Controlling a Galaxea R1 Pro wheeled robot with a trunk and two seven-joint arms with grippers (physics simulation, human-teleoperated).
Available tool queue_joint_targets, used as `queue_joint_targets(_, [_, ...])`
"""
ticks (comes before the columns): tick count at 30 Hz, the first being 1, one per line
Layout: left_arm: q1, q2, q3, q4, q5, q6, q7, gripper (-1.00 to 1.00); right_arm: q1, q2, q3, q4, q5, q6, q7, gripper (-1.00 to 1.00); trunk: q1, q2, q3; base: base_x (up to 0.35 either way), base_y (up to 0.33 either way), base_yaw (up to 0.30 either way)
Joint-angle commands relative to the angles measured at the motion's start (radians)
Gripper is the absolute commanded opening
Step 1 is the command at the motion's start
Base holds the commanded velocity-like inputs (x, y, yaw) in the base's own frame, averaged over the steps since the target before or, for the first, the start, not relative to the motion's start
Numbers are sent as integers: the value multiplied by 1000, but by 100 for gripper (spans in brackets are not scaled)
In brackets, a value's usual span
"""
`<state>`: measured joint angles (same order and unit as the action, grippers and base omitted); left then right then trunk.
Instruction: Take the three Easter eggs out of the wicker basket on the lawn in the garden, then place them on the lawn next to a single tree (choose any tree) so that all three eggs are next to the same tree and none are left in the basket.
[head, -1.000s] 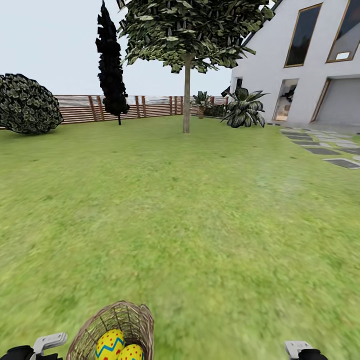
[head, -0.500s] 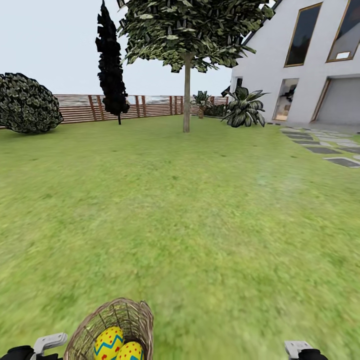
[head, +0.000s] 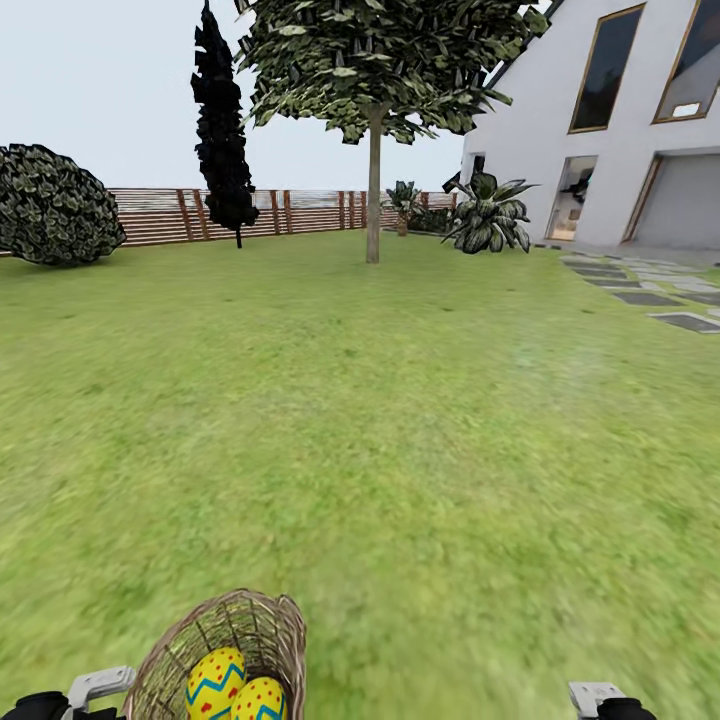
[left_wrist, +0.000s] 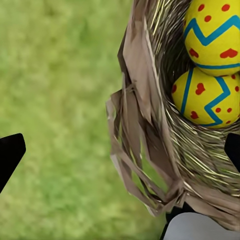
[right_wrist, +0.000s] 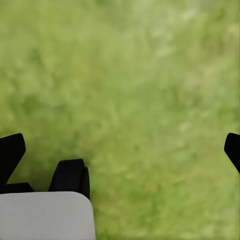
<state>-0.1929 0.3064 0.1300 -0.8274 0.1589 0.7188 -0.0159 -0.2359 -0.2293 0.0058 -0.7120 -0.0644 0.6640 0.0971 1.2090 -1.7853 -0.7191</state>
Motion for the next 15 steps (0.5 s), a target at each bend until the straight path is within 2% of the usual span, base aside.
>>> queue_joint_targets(1, [0, -1, 2, -1, 4, 5, -2, 100, 0, -1, 1, -1, -6, 5, 0, 100, 4, -8, -4, 0, 0, 0])
queue_joint_targets(10, [0, -1, 2, -1, 3, 5, -1, 100, -1, 0, 2, -1, -6, 3, -4, 100, 38, -71, -32, 0, 0, 0])
queue_joint_targets(15, [0, -7, 0, 1, 2, 5, -1, 100, -1, 1, 2, -1, -6, 3, -5, 100, 46, -85, -39, 0, 0, 0])
